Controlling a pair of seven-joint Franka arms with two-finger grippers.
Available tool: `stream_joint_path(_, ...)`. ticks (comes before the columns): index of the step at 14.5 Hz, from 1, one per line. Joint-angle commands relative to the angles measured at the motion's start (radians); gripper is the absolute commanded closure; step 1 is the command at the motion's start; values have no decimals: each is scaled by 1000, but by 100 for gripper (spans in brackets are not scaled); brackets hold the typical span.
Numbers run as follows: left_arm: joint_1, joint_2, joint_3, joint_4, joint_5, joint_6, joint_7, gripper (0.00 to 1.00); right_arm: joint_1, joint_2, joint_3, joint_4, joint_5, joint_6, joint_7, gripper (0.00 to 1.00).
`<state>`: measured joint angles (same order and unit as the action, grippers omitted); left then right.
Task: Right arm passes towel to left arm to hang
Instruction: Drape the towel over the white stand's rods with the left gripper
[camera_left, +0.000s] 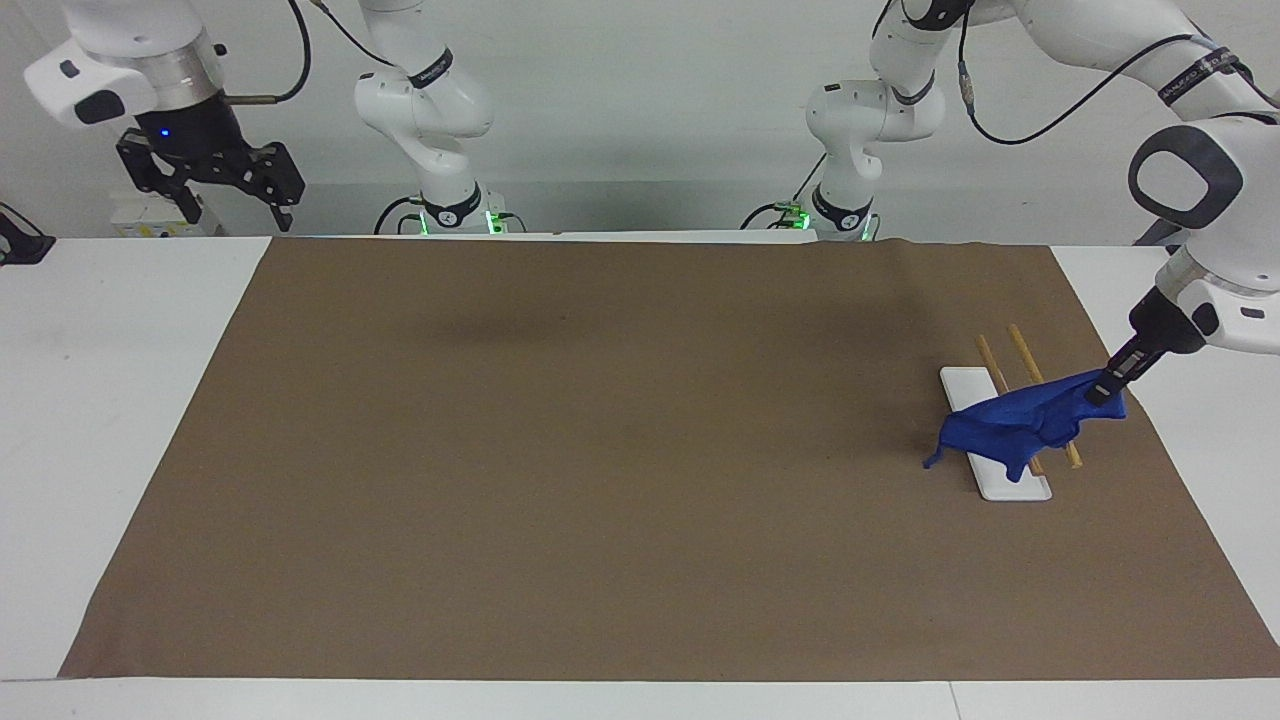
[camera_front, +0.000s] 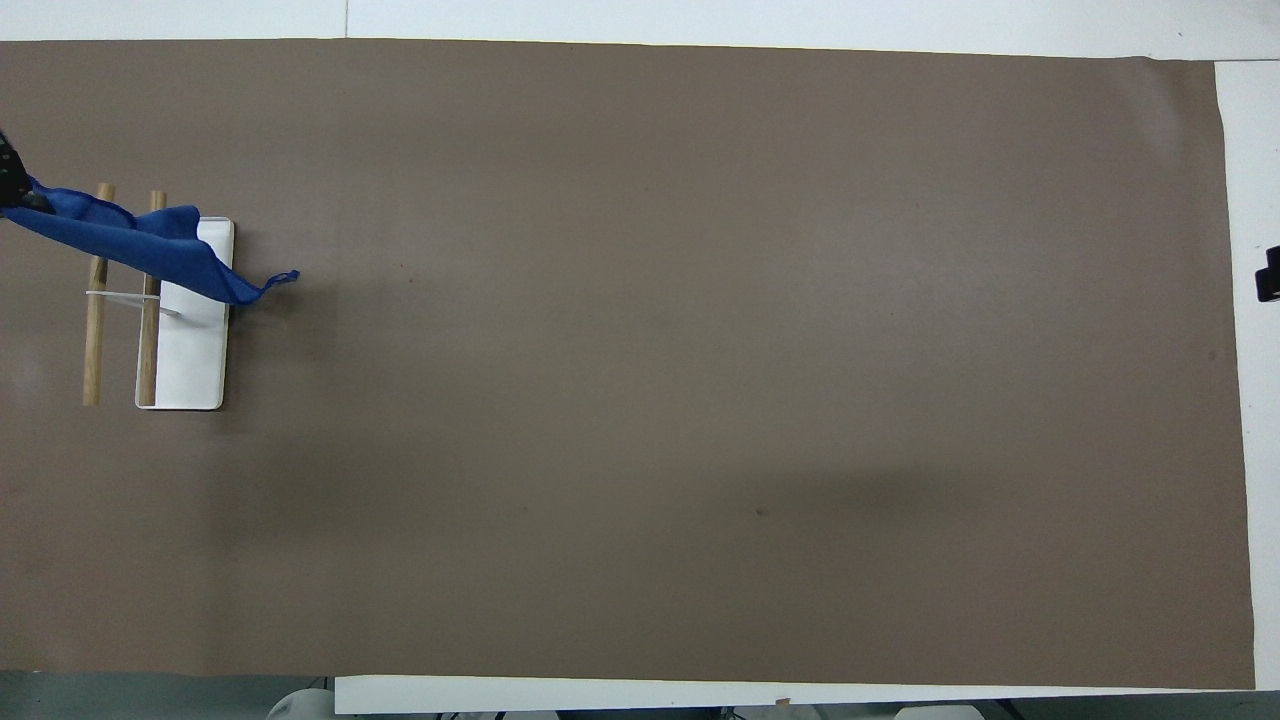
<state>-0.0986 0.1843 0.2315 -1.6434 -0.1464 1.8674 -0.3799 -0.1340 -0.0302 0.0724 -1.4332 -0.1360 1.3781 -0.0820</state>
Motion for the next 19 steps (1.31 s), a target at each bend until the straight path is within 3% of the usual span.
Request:
stream_joint_path(1,-12,-31,-53,-21,-1,-81,-196,100,20,-20,-11,-61,-1,29,-5,0)
stream_joint_path(6,-13,-32,-103,-6,-82,-223,-577,100,20,3,-17,-76,3,19,1,0)
stream_joint_path(9,-10,-39,-87,-15,-81,-142,-554,100,27,0,-16,-87,4,16,-2,0)
stream_joint_path(13,5,-40,-3,-56,-76,53,-98,100,22,0,-16,-87,4,16,-2,0)
stream_joint_path(19,14,-39,92,-90,-75,197,336,100,24,0,-16,-87,4,16,-2,0)
